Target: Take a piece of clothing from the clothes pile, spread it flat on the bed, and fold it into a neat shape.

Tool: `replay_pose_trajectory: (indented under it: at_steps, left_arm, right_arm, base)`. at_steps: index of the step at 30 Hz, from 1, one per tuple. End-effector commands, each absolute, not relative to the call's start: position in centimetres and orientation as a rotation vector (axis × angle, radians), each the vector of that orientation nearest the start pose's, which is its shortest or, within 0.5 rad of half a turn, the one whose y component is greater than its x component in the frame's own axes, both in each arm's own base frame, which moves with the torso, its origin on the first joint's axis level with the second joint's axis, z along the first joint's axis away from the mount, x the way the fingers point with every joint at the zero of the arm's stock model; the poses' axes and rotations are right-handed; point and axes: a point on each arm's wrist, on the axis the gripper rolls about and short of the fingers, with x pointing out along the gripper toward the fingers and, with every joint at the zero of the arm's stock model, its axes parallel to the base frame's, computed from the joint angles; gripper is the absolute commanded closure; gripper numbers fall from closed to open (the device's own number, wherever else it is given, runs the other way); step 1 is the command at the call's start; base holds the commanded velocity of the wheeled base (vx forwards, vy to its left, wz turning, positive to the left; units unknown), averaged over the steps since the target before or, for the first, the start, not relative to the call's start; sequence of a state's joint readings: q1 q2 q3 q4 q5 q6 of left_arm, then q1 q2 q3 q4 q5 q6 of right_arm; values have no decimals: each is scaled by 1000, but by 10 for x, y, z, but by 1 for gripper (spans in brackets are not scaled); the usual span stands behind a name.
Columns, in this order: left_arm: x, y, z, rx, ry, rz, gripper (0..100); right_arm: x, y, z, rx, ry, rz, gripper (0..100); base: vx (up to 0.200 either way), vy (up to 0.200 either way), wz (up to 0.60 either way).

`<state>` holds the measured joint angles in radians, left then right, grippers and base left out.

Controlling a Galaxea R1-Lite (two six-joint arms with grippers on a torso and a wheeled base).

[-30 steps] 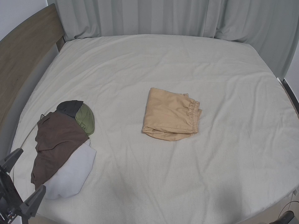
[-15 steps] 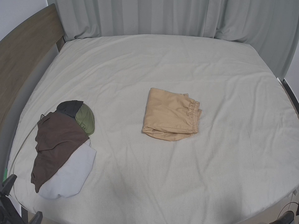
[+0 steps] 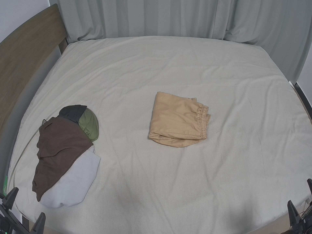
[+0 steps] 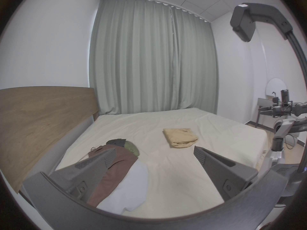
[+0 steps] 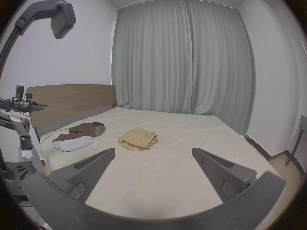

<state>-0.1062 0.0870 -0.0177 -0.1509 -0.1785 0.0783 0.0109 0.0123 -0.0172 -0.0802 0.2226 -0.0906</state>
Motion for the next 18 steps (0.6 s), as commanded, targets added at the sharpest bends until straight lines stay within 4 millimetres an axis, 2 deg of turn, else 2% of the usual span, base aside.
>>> replay_pose_trajectory:
  at_steps: [1, 4, 6, 10, 12, 18]
  left_arm:
    - [-21, -3, 83, 89, -48, -152, 0]
    - [-23, -3, 80, 111, -55, -138, 0]
    - [-23, -3, 82, 114, -67, -121, 0]
    - [-23, -2, 81, 68, -52, -77, 0]
    - [-23, 0, 74, 21, 18, -12, 0]
    - [-23, 0, 76, 18, -2, -8, 0]
  right_arm:
    - [-23, 3, 83, -94, -84, 165, 0]
    - [-23, 0, 82, -66, -66, 38, 0]
    - [-23, -1, 79, 19, -34, -32, 0]
    - [-23, -1, 78, 48, -24, -32, 0]
    - [-23, -1, 78, 48, -24, -35, 0]
    - [-23, -1, 78, 44, -24, -29, 0]
  base:
    - [0, 0, 0]
    - [0, 0, 0]
    - [0, 0, 0]
    - [0, 0, 0]
    - [0, 0, 0]
    - [0, 0, 0]
